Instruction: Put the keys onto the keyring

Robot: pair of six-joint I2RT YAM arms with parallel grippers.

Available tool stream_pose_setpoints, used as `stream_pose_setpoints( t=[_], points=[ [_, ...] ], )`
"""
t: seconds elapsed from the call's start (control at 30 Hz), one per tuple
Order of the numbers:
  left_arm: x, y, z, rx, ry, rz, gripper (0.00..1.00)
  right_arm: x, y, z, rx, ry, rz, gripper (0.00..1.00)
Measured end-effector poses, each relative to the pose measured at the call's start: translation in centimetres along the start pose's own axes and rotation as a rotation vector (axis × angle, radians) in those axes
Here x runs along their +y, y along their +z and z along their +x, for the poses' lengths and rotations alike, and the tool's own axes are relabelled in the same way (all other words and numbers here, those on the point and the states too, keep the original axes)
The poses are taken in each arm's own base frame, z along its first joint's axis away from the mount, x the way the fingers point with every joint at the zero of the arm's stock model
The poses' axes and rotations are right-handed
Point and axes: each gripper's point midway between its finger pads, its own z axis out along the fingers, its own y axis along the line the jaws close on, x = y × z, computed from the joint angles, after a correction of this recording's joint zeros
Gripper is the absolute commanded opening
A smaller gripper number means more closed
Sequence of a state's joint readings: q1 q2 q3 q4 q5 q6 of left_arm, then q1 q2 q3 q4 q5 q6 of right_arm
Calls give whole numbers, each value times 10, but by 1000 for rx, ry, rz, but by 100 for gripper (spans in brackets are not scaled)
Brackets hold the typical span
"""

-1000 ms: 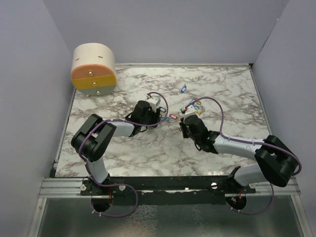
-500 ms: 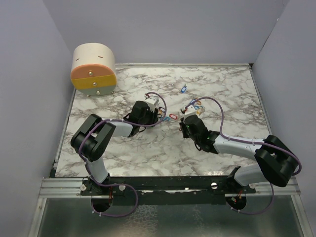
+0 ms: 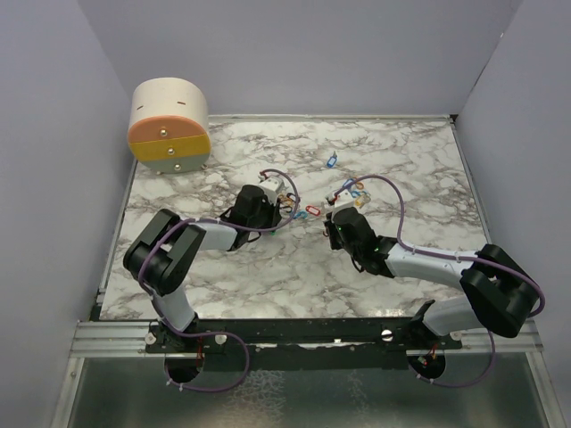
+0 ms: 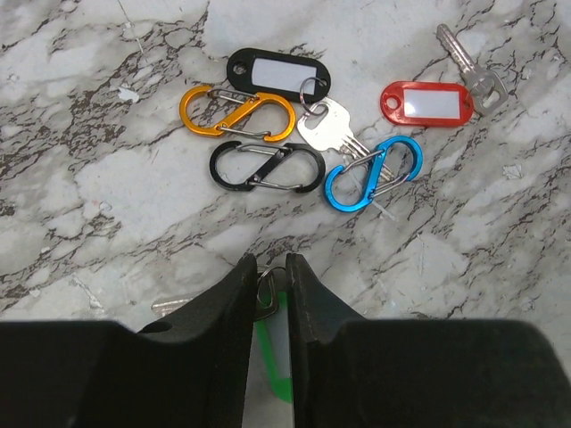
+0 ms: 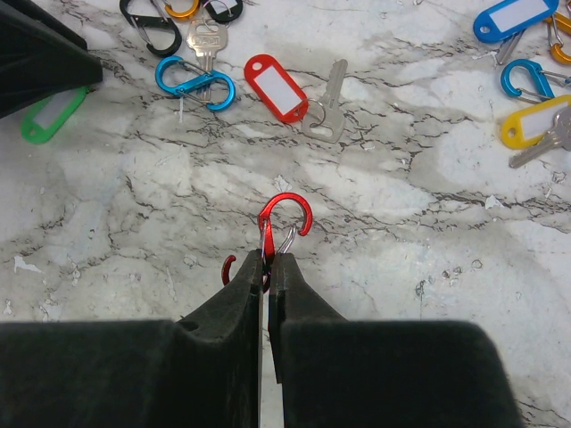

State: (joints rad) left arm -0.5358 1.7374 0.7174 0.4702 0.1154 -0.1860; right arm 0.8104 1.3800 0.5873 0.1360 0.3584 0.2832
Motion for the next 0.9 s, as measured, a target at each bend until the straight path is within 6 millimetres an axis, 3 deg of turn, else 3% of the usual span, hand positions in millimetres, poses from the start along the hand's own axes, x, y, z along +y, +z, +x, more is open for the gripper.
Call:
stream_pose_setpoints(
  t=[0.53, 0.73, 0.9],
  points=[
    [-3, -21, -4, -29, -33, -2, 14, 0, 0, 0, 0, 0, 0, 1],
    [-3, -21, -4, -29, -35, -4, 38, 0, 0, 0, 0, 0, 0, 1],
    [-2, -21, -4, -30, -37, -9, 41, 0, 0, 0, 0, 0, 0, 1]
  ],
)
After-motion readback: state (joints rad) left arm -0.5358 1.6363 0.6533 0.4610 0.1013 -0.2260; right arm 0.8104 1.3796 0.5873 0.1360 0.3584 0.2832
